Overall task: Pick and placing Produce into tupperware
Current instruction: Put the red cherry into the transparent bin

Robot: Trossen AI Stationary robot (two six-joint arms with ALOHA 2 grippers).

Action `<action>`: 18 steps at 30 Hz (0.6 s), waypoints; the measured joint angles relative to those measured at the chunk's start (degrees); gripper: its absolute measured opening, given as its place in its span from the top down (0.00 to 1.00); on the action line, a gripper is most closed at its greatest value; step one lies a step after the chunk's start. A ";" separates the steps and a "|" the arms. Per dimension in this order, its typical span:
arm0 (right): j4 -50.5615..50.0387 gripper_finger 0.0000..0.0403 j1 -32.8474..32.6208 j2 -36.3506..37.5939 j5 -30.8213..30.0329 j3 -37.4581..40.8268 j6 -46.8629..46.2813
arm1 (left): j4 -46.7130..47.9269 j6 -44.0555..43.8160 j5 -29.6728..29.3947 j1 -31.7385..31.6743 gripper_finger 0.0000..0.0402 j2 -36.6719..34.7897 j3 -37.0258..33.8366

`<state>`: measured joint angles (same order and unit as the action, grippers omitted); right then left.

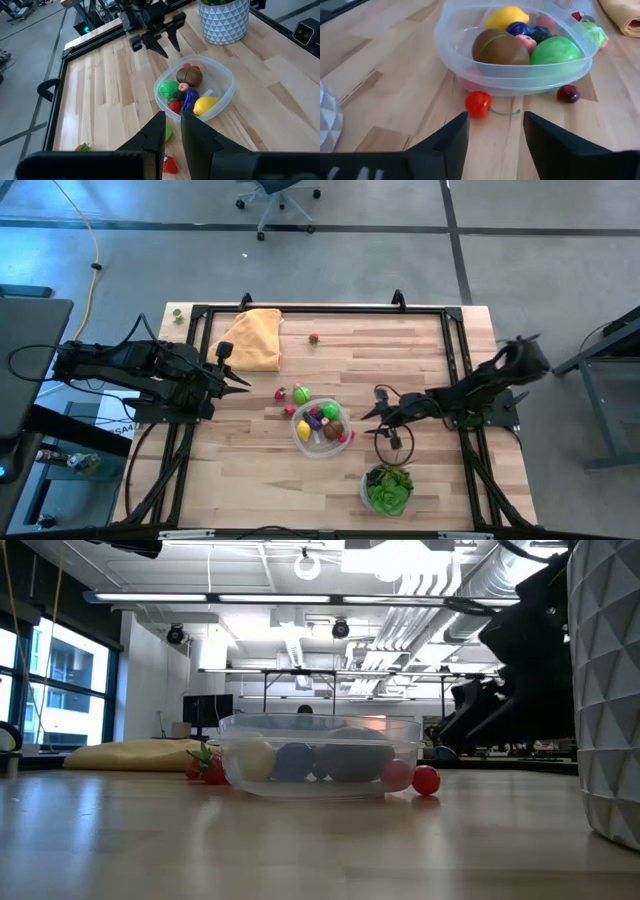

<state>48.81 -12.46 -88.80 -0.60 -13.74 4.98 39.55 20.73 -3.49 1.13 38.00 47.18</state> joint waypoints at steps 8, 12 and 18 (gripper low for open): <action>11.38 0.47 0.01 -10.79 0.98 -1.79 -1.73 | 0.02 0.00 0.00 0.02 0.87 0.02 0.00; 11.07 0.44 0.01 -14.00 2.64 -4.52 -0.41 | 0.02 0.00 0.00 0.01 0.87 0.00 0.00; 10.30 0.44 0.01 -16.00 5.74 -6.49 -0.02 | 0.02 0.00 0.00 0.02 0.87 0.02 0.00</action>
<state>59.11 -12.45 -104.79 5.14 -20.23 4.96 39.57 20.73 -3.49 1.15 38.02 47.18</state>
